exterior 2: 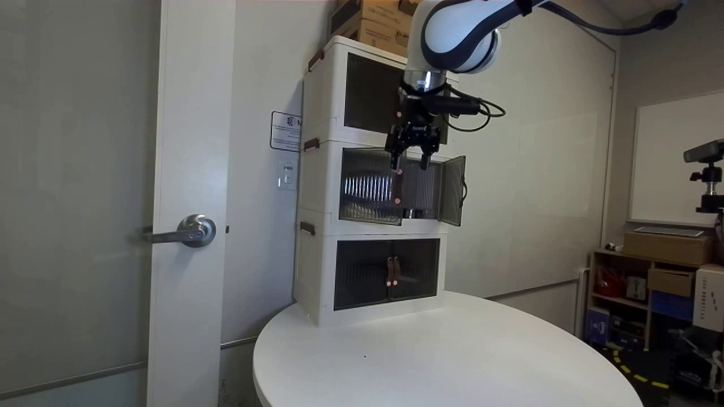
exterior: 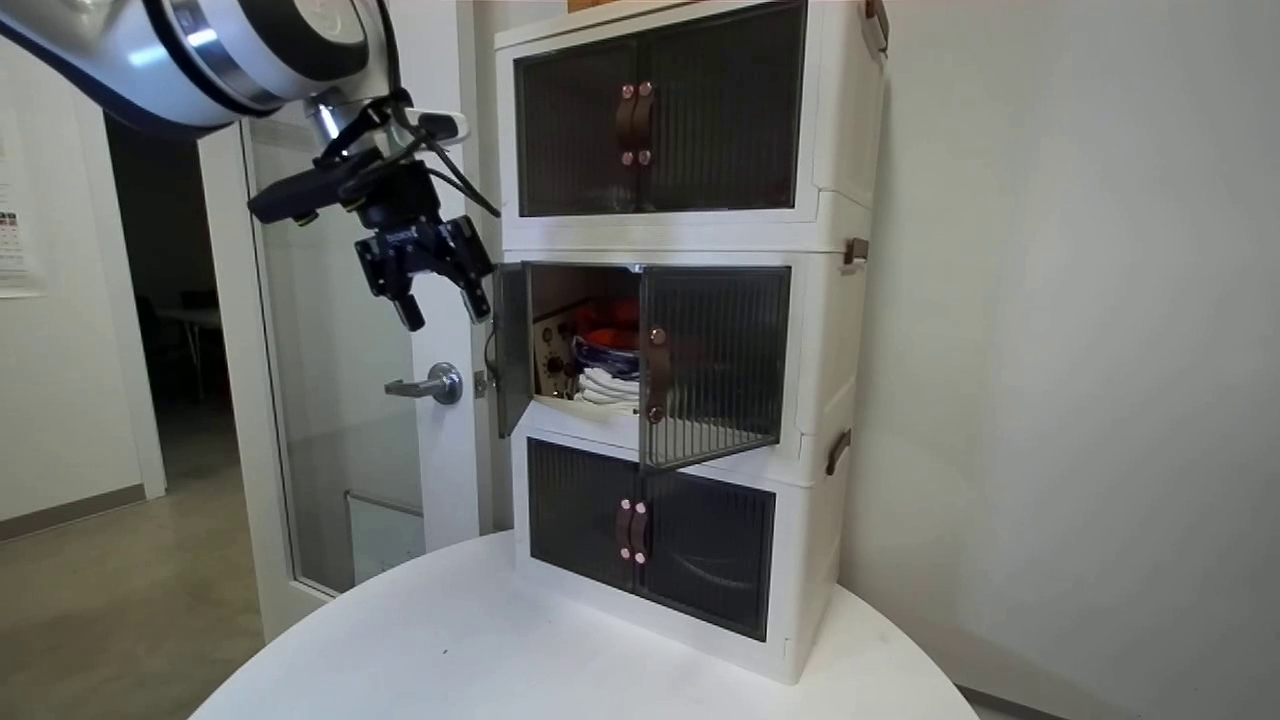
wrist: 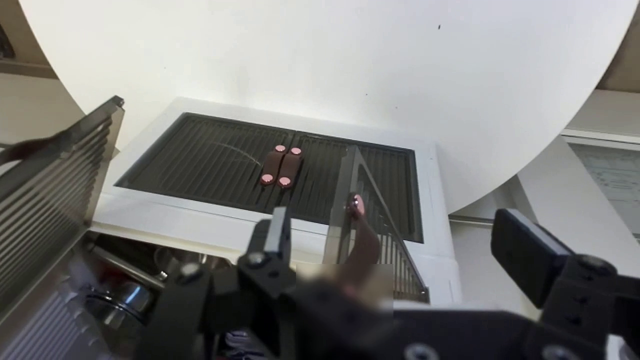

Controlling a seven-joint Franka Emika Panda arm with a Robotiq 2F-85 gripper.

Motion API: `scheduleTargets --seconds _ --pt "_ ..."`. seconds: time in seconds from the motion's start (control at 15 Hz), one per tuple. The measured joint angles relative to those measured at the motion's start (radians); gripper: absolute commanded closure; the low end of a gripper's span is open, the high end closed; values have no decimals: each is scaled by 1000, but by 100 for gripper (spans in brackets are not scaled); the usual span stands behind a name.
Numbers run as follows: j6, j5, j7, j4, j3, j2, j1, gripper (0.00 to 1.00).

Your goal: Open the doors of the middle shelf

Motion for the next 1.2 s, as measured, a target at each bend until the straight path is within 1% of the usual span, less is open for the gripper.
scheduleTargets --seconds 0.13,0.27,0.4,0.53,0.67,0.8,0.87,1.0,1.2 --pt "24 8 -48 -10 1 -19 -2 0" --pt "58 46 -121 -14 1 -44 -16 0" --pt "99 145 -257 -21 1 -84 -46 0" --pt "100 273 -413 -40 1 -141 -75 0" --pt "51 401 -563 -53 -7 -200 -93 0" --pt "-44 494 -694 -55 -40 -250 -112 0" --pt "-97 508 -733 -55 -62 -270 -123 0" --pt "-185 501 -771 -56 -104 -295 -150 0" --pt "-249 447 -771 -73 -144 -314 -189 0"
